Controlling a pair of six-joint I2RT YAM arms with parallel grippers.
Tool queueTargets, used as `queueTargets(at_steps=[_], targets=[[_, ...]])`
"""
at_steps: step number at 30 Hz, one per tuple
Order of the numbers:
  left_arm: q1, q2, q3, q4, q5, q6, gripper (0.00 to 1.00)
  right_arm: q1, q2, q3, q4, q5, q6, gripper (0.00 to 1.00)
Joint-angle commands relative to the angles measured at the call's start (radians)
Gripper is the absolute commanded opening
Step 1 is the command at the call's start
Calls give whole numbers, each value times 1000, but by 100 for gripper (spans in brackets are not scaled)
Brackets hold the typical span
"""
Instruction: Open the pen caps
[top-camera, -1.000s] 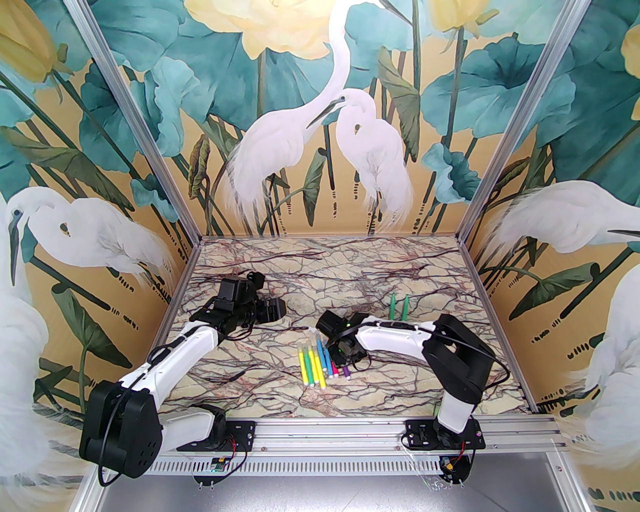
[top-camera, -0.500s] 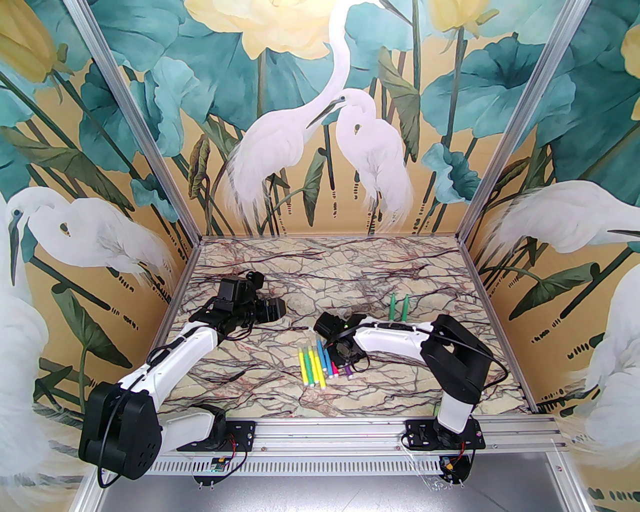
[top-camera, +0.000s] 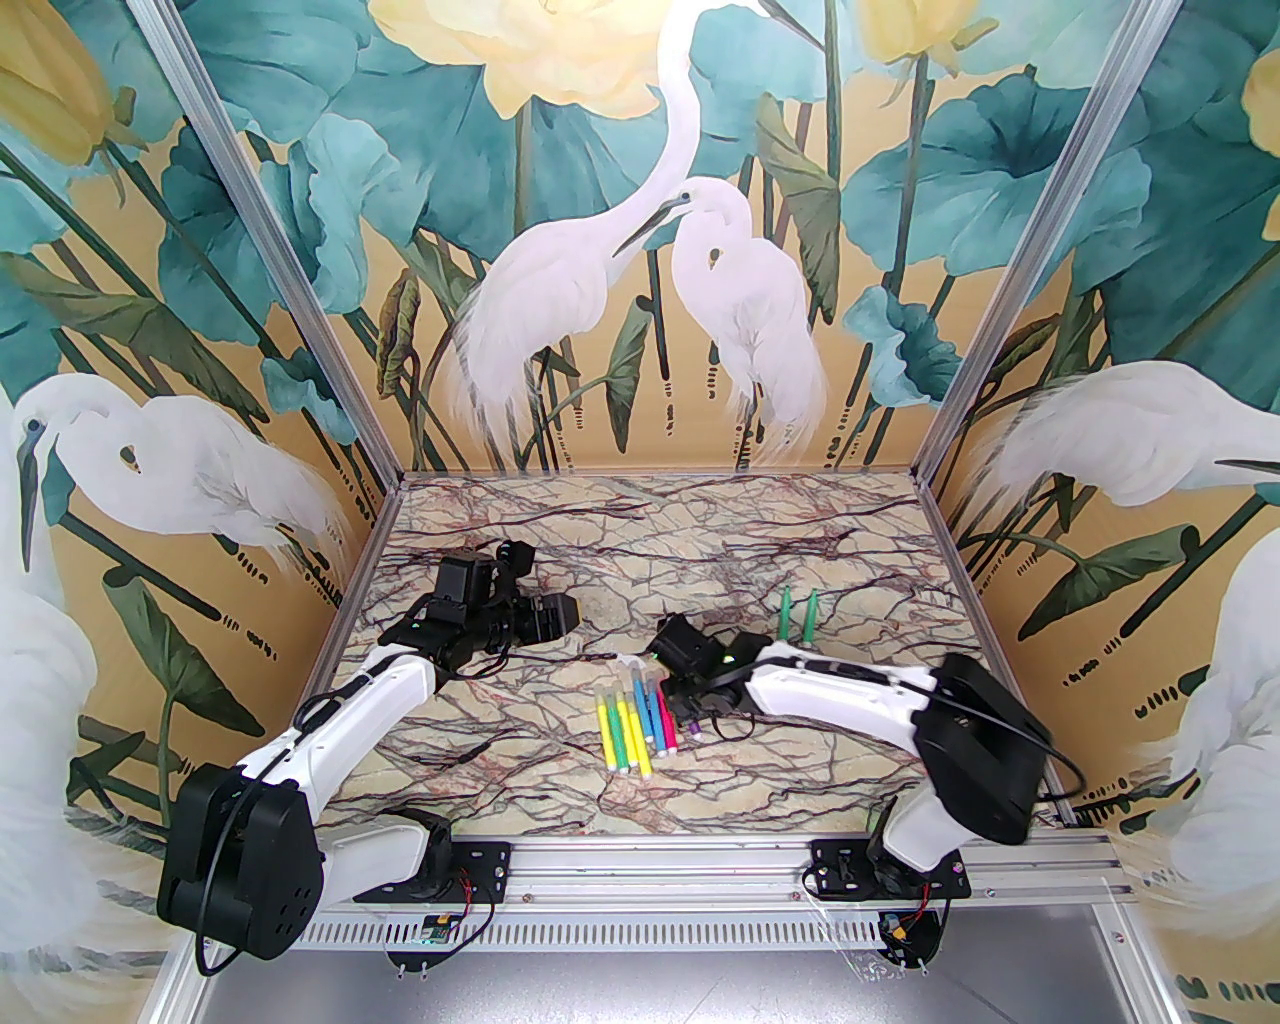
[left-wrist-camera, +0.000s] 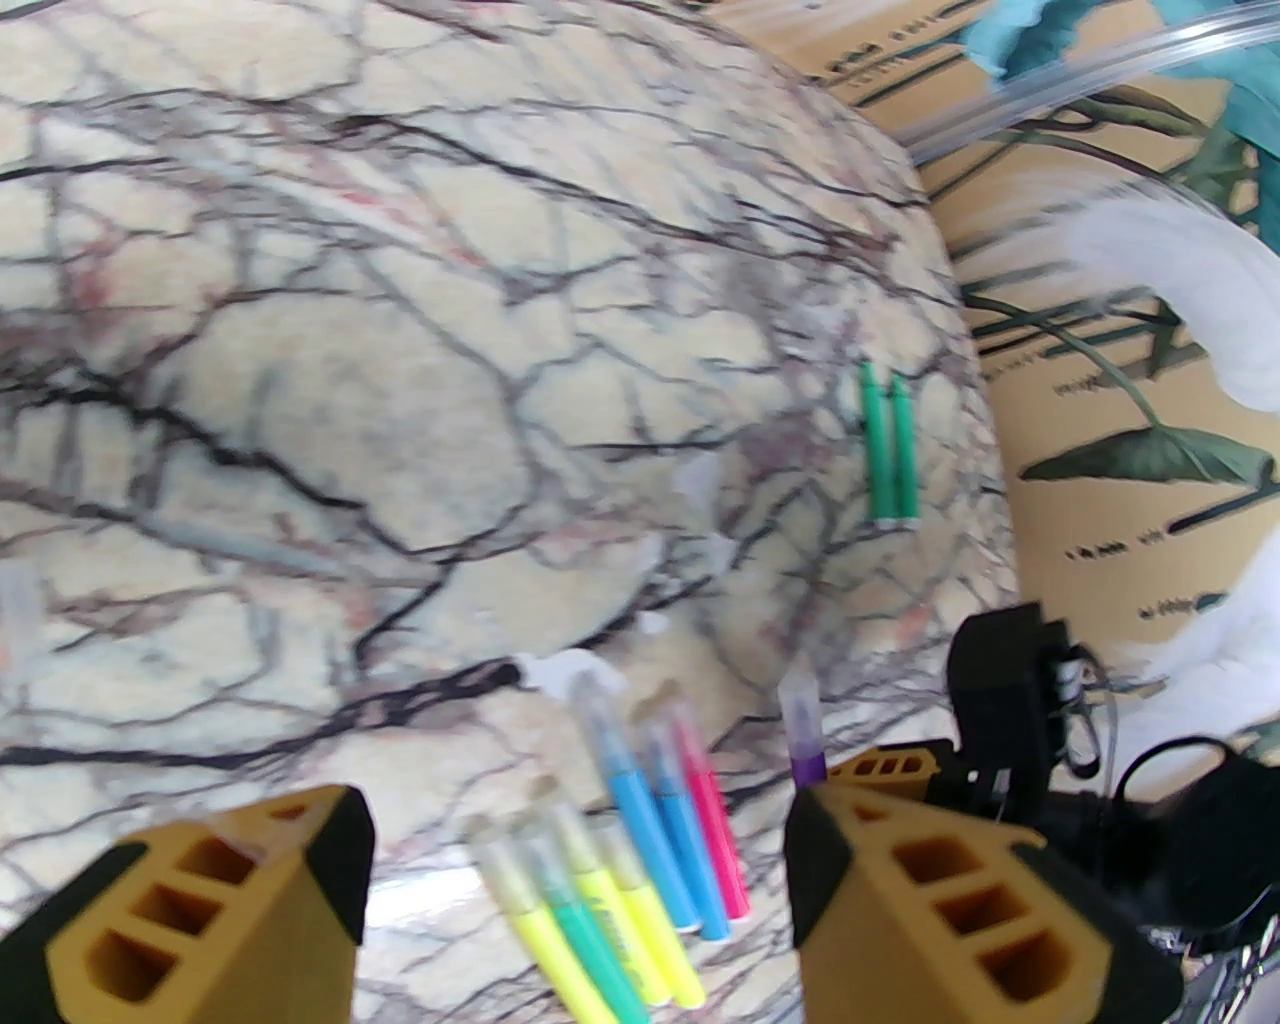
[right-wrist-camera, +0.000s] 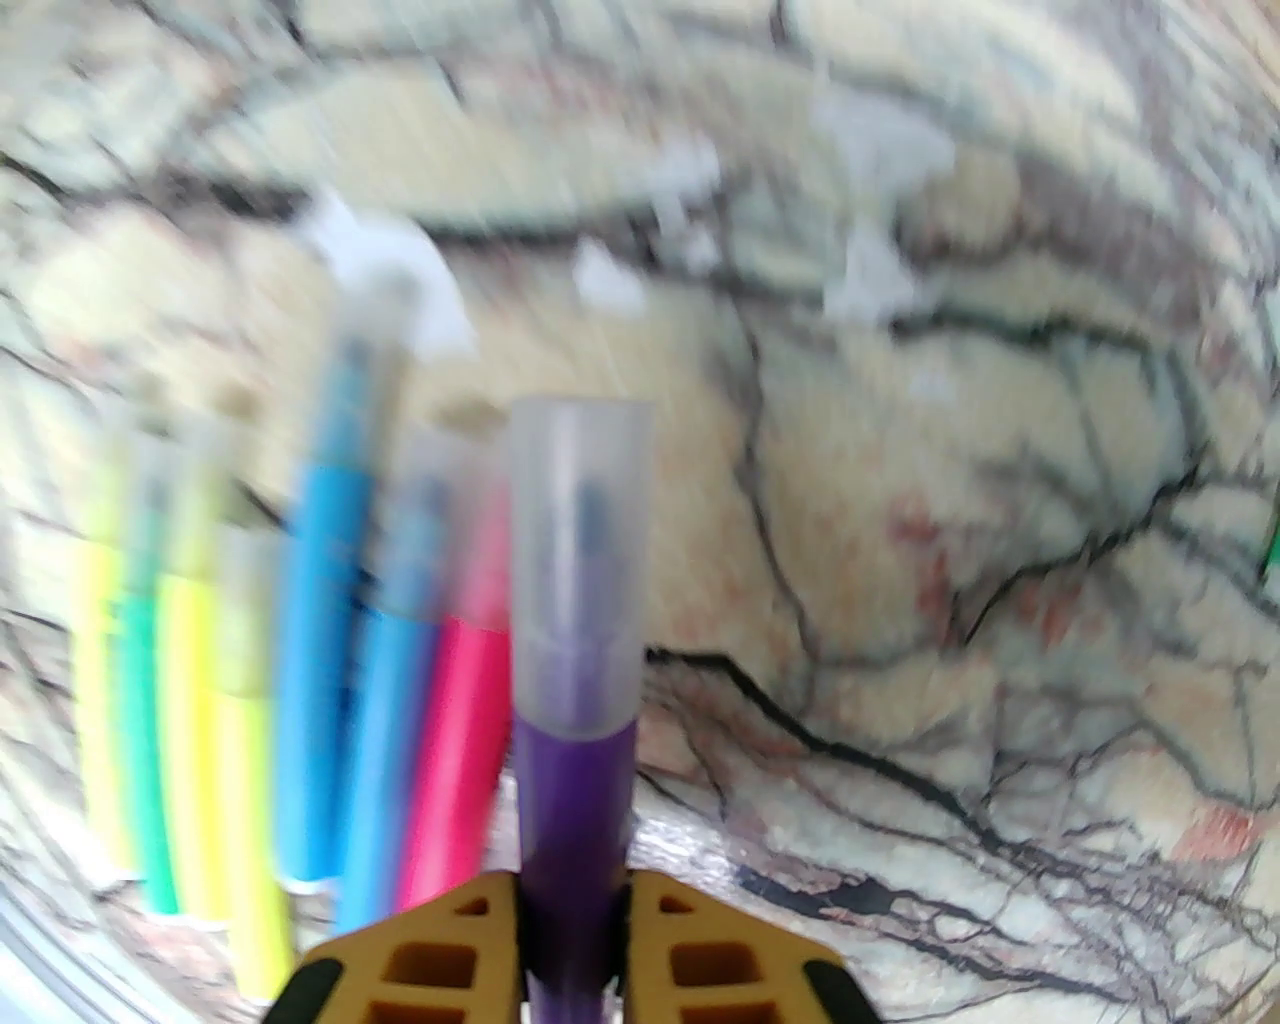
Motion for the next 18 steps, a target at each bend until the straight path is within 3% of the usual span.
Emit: queueTargets(at_steps=[1, 10, 18], targets=[[-1, 11, -15, 83, 120, -39, 73, -10, -59, -35, 90, -21, -49, 18], [-53, 40, -11, 183, 261, -60, 72, -12, -210, -111, 289, -109, -86, 18], [-123, 64, 1, 290, 339, -96, 71, -11, -226, -78, 329, -166, -128, 19]])
